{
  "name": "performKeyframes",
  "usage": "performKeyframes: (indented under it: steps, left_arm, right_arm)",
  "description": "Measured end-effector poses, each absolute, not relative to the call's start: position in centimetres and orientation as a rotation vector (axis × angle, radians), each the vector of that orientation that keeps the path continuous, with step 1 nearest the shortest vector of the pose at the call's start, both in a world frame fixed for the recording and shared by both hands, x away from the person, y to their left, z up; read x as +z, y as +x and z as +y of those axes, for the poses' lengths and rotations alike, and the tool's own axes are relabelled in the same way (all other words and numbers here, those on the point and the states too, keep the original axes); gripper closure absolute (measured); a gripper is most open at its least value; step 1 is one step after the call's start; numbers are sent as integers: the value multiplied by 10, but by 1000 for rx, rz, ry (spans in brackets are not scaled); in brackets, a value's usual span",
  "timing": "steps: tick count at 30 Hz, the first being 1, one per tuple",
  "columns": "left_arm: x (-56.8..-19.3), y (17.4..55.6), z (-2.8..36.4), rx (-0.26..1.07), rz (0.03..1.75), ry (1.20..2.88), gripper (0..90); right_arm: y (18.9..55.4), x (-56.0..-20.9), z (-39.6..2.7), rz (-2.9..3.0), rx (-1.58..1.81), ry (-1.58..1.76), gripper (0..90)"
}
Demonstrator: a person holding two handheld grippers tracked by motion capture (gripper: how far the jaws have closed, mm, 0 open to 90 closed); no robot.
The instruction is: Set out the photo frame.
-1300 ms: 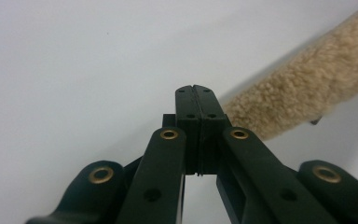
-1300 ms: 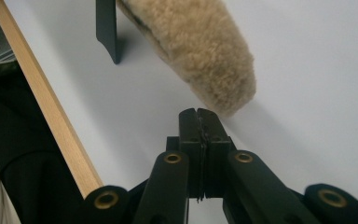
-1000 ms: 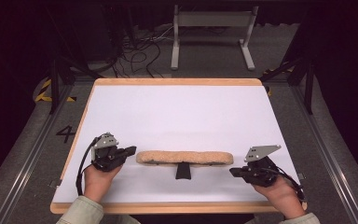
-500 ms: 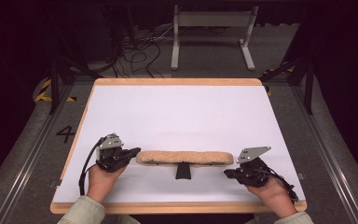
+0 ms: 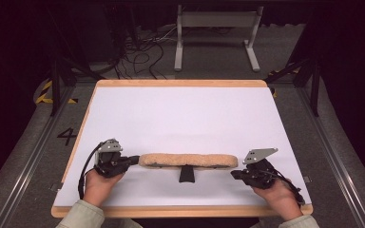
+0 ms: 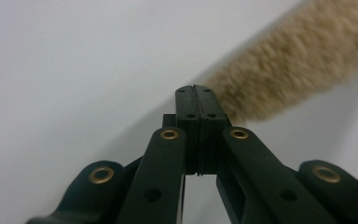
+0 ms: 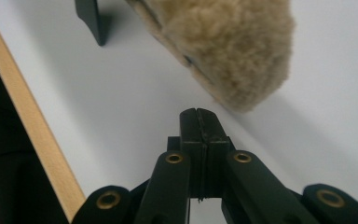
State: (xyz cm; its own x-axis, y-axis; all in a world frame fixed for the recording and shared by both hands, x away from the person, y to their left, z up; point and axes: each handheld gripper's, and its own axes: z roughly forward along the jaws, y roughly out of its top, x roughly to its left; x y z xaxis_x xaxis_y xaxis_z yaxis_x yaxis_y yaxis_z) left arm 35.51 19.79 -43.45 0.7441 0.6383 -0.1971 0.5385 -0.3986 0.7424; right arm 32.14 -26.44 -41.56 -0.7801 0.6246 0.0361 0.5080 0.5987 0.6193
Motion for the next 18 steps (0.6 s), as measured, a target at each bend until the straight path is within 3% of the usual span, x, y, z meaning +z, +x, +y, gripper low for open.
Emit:
performKeyframes:
  steps: [2, 4, 6, 7, 8, 9, 12, 18]
  left_arm:
    - [-433, 349, 201, 136, 862, 2109, 896]
    - [-432, 347, 200, 124, 856, 2115, 746]
    - [-431, 346, 197, 192, 882, 2134, 634]
    - [-431, 346, 197, 192, 882, 2134, 557]
    - [-432, 348, 199, 183, 898, 2131, 557]
    - [-433, 350, 200, 130, 896, 2119, 473]
    - [-434, 348, 194, 109, 829, 2165, 391]
    - [-433, 346, 172, 209, 744, 2240, 443]
  right_arm:
    - [320, -413, -268, 2603, 916, 955, 865]
    - [321, -411, -272, 2583, 924, 977, 805]
    - [322, -409, -273, 2560, 935, 979, 719]
    - [322, -409, -273, 2560, 935, 979, 719]
    - [322, -409, -272, 2552, 934, 969, 675]
    - [322, -408, -270, 2539, 930, 964, 636]
    - [324, -407, -268, 2520, 927, 960, 605]
    - [327, -408, -264, 2527, 926, 955, 620]
